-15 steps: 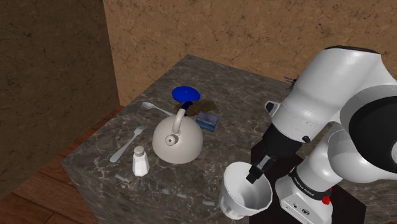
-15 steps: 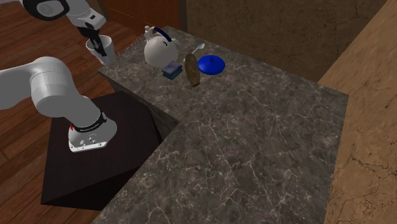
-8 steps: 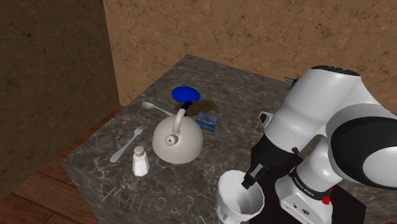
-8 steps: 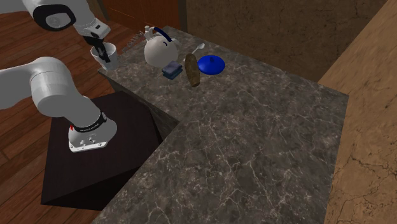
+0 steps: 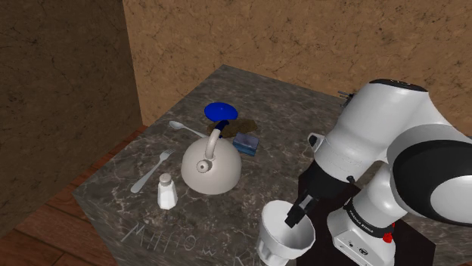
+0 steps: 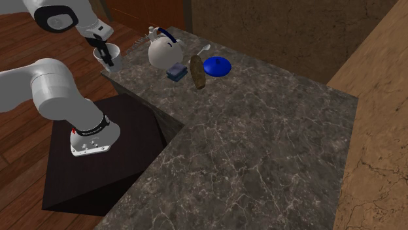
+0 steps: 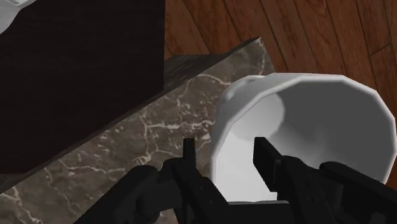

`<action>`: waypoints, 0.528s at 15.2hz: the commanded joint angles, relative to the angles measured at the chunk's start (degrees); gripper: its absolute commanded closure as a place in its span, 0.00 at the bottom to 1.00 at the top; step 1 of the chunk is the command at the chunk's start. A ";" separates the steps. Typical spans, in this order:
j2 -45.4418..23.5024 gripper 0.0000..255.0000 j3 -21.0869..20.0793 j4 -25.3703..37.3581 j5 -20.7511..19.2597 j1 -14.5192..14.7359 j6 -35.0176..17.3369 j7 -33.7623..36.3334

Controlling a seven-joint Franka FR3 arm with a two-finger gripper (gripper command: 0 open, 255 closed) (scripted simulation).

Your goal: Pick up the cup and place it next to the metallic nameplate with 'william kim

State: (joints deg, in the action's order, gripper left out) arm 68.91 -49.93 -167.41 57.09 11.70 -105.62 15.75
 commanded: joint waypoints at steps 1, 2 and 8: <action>0.02 0.00 -0.04 -0.10 0.02 0.10 0.09 0.03; -0.01 0.00 -0.06 -0.13 0.04 0.08 0.05 -0.02; 2.36 0.00 6.33 2.97 -6.13 -1.00 5.60 0.87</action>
State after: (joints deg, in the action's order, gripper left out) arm 70.69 -45.70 -165.72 53.10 11.24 -101.89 16.35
